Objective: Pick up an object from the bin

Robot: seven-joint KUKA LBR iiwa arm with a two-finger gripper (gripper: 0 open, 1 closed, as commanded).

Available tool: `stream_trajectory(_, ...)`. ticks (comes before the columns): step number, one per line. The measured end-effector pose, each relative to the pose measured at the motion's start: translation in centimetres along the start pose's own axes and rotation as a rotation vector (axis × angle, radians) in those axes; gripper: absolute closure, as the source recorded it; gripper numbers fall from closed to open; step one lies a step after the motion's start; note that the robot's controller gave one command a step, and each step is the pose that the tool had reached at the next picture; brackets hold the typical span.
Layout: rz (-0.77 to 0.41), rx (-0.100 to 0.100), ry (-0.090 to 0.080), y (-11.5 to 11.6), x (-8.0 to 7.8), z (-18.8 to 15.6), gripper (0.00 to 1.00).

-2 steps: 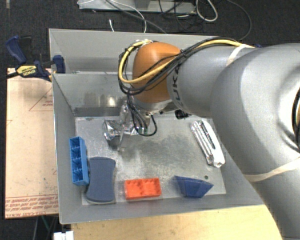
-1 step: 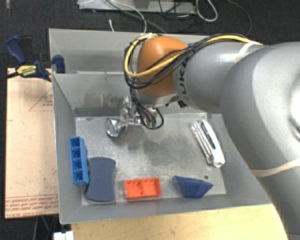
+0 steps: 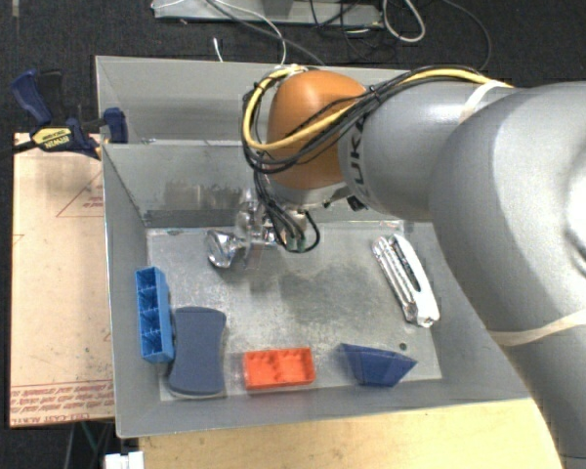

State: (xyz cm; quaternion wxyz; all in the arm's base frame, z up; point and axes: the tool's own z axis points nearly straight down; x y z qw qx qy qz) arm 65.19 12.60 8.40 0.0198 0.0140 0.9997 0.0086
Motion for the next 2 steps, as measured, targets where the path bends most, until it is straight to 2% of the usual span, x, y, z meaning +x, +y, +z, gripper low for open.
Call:
stream_trajectory(1, 0.000, 0.003, 0.007, -0.1, 0.2, -2.1, 1.00)
stream_trajectory(2, 0.000, 0.004, 0.011, 0.0, 0.1, -6.4, 1.00)
